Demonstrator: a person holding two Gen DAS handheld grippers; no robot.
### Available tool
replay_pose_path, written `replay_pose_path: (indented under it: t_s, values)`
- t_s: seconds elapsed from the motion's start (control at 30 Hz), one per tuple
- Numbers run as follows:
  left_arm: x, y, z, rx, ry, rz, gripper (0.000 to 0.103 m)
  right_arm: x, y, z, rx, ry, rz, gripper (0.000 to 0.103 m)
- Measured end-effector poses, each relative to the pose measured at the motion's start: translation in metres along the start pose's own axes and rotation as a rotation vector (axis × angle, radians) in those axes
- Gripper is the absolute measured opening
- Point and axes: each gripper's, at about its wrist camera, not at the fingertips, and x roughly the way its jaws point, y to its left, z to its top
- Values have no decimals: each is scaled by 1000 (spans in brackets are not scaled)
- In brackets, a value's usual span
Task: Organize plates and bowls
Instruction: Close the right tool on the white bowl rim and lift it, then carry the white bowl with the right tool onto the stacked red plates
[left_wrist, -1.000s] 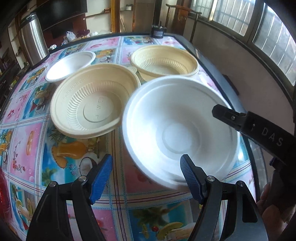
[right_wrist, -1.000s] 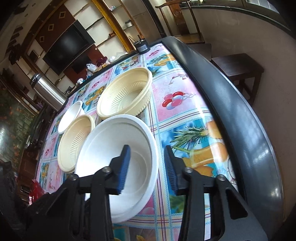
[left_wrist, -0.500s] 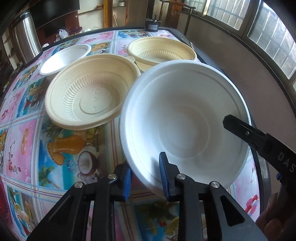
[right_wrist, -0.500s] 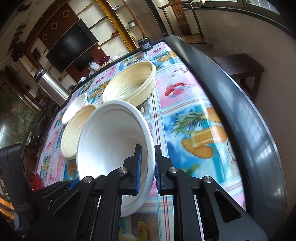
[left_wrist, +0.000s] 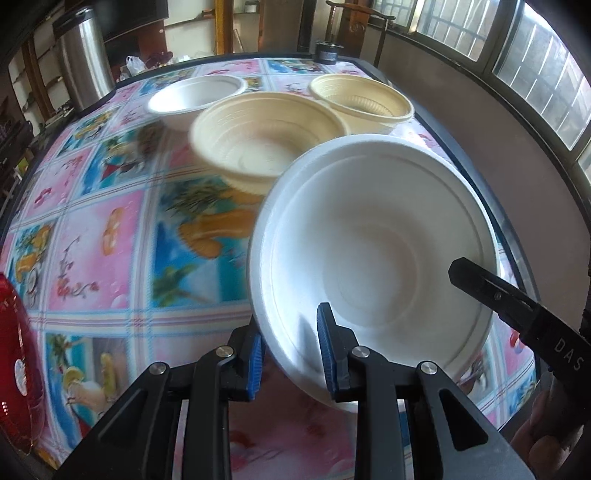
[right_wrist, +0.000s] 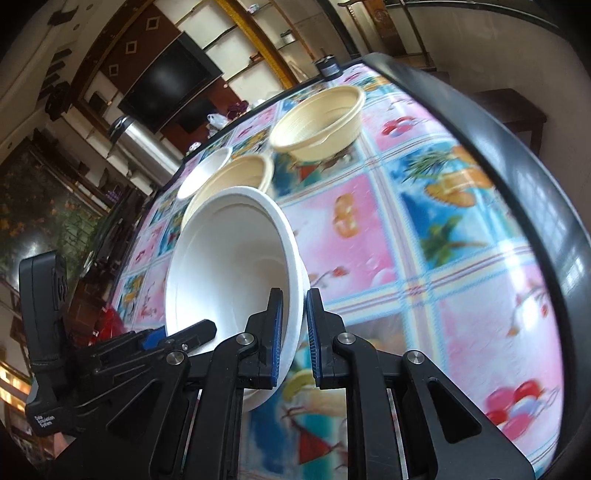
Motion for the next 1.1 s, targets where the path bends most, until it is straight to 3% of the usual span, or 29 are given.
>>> replay_pose_path:
  t_s: [0.6,1.1]
  values:
    - [-41,110,-38,-129,-69,102,26,54,117,-31,-143,114,98,12]
    - [-62,156,-49,-190,-123,128,26,72,170,-30,-241,130,105,12]
